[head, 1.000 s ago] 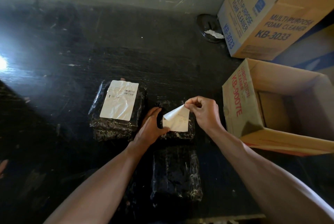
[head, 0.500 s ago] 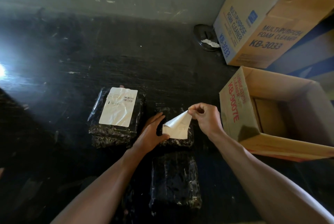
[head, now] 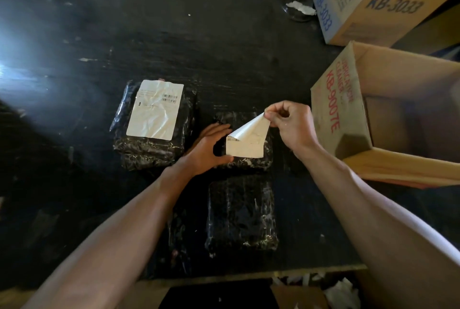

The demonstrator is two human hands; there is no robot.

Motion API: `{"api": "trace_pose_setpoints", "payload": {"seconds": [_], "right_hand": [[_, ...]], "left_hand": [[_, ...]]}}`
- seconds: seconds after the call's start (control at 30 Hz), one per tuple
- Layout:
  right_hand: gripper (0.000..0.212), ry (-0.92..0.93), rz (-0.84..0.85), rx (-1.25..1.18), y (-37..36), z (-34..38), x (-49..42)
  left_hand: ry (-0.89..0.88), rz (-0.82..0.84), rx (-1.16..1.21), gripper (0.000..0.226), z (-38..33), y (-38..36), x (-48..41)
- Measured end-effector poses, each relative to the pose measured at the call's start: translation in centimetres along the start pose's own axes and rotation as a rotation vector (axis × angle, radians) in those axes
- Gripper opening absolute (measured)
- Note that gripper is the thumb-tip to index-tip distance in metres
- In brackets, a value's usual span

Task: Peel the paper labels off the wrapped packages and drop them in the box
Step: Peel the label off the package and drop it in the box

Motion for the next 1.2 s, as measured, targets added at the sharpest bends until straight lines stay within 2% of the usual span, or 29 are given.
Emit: {"api": "trace_pose_setpoints", "payload": {"seconds": [0.27,0.8,0.87,0.93,1.07,1.2], "right_hand": [[0.006,0.053,-0.071,-0.024,0.8,0.5,2.2],[0.016,0.034,-0.167,-0.157,4.5,0.2,4.5],[0.019,-0.013,-0.286,-0.263,7.6,0.9,4.2],[0.019,0.038,-0.385,-0.257,12.4,3.5,3.1],[0.016,0.165,-0.383,-0.030,18.5,8.1,1.8],[0.013,0.099,-0.463,-0.024,22.0,5.1,1.3]], "left_hand": [[-0.030,0.032,-0.057,0.098,-0.1,-0.4,0.0],[-0.016,-0.014,-0.092,0.094,0.3,-0.2,-0.2],[-0.018,-0.009,-0.101,0.094,-0.1,-0.3,-0.2],[-0.014,0.004,-0.114,0.096,-0.2,-0.3,-0.1],[0.010,0.049,-0.150,0.095,-1.1,-0.1,-0.5],[0.021,-0.030,-0.195,0.075,-2.2,1.0,-0.7]]}}
Point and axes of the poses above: each hand's wrist, its own x-axis away from the middle knuckle, its own y-axis out of the back of the hand, z = x × y, the point moved 10 cm from there along -x, towards the middle knuckle, and after that the axes turned 2 degrees about -x, right-handed, at the moved point
